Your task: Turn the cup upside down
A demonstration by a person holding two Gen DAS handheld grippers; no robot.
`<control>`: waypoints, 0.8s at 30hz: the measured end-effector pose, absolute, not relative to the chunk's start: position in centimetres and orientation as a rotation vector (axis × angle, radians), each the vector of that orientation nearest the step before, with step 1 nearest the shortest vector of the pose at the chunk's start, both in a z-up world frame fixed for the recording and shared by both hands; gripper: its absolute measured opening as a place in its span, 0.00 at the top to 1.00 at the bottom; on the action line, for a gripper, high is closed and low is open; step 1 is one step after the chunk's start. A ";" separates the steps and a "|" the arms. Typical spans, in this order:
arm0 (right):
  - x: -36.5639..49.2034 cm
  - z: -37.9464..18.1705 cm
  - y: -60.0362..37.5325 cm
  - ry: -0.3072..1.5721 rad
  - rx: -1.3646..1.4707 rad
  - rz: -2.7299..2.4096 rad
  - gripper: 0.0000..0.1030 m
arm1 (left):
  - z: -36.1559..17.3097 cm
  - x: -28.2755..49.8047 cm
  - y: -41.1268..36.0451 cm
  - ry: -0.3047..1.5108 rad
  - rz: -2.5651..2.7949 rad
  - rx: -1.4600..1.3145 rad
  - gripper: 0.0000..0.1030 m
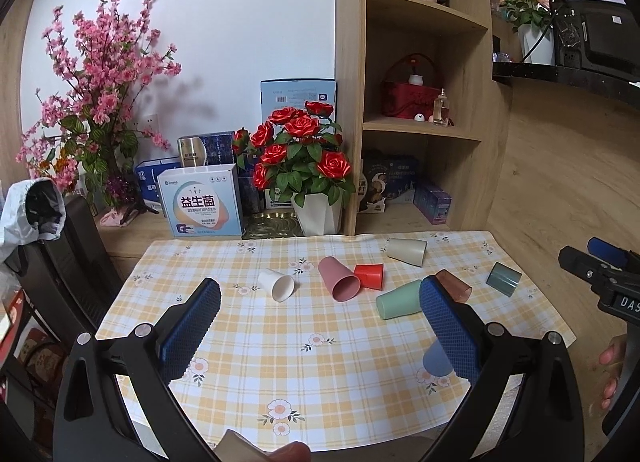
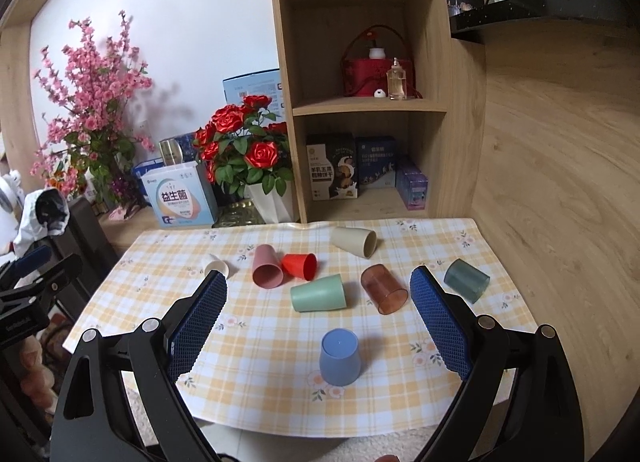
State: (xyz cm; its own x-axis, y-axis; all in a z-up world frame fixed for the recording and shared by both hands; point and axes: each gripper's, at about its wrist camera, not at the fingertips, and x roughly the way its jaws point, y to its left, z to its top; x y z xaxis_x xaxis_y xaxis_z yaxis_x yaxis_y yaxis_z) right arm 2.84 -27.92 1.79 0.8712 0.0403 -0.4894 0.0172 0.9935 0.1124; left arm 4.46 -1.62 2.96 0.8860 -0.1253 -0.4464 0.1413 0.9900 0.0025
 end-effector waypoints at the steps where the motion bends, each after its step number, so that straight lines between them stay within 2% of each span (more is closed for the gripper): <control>1: 2.8 1.9 -27.9 0.511 0.115 0.012 0.13 | 3.0 4.4 -1.6 0.461 -0.138 0.038 0.06; 24: 2.5 2.0 -28.2 0.510 0.114 0.007 0.13 | 3.0 3.7 -2.4 0.454 -0.146 0.062 0.06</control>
